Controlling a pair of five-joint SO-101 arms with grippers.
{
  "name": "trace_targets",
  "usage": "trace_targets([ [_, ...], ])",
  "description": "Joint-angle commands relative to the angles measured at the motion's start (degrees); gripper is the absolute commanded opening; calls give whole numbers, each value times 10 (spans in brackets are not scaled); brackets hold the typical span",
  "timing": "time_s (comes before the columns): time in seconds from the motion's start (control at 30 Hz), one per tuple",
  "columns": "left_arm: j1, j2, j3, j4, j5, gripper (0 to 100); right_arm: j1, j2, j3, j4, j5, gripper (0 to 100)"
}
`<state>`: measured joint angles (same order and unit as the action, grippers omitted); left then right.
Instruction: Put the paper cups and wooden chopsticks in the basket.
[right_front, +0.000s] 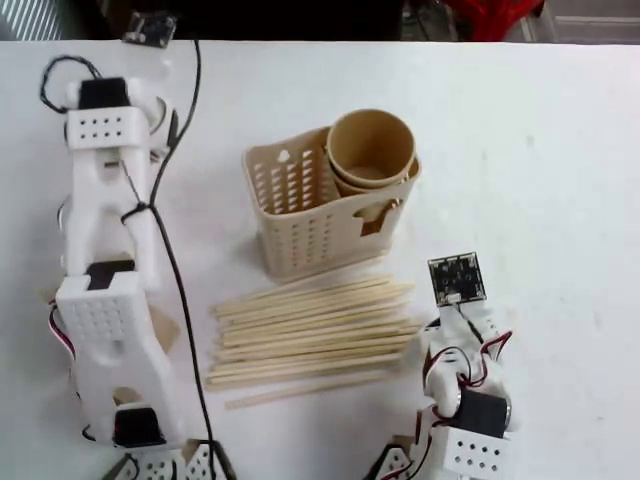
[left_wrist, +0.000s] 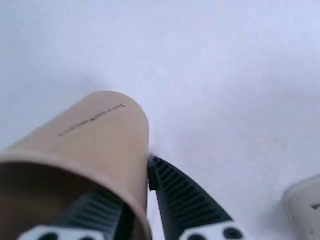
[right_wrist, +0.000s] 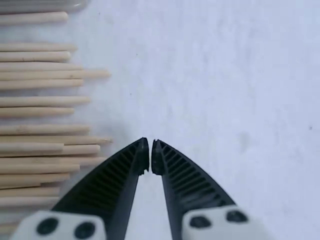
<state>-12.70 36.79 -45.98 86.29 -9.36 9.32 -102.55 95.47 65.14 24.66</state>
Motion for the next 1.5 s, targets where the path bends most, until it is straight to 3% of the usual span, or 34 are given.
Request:
trace_targets([
  [0.0,18,-7,-215,163,-2,23,-1,-7,-3,0,-3,25],
  [0.13,51,-54,-282,164,-1,22,-1,-7,-7,1,-3,25],
  [0.23,112,-134,-227,164,2,22,-1,-7,-8,1,-3,25],
  [0.5,359,-385,-56,158,-1,22,-5,-7,-5,0,-3,25],
  [0.63,436,-413,-14,135,-2,24,-6,-7,-5,0,-3,25],
  [0.9,487,-400,62,35,-62,27,-6,-7,-5,0,-3,25],
  [1.07,484,-353,64,34,-62,37,-6,-7,-5,0,-3,25],
  [1.23,465,-328,63,39,-62,128,-6,-7,-4,0,-3,25],
  [1.47,459,-325,47,33,-65,129,-6,-7,-4,0,-3,25],
])
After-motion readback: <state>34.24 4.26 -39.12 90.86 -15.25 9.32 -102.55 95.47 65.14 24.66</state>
